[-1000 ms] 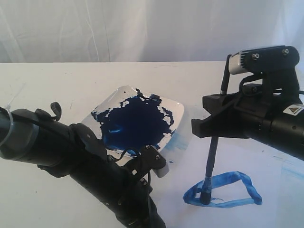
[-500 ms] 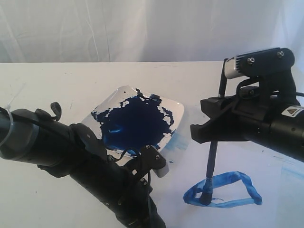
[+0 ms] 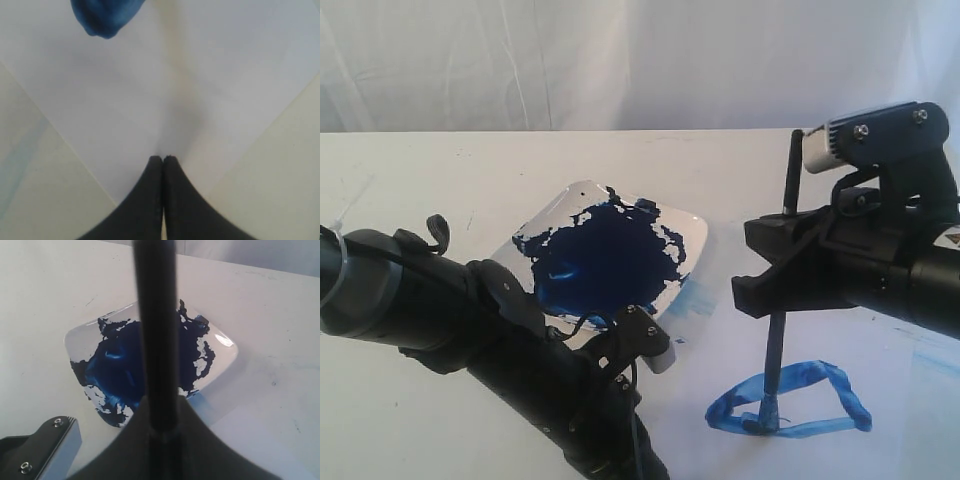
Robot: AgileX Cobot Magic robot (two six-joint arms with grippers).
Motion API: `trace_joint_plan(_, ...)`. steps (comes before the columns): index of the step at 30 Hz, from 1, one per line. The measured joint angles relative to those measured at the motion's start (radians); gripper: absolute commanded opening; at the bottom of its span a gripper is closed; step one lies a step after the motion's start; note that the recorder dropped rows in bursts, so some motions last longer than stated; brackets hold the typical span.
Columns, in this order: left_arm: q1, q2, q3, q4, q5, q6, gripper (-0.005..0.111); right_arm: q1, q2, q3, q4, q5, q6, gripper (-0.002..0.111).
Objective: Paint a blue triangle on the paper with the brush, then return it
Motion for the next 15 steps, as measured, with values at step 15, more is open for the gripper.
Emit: trace_joint_plan(15, 0.000, 0.000, 0.000, 0.000, 0.000, 0.000, 0.000, -0.008, 0.000, 0.000, 0.000, 0.016, -0.017, 0.000)
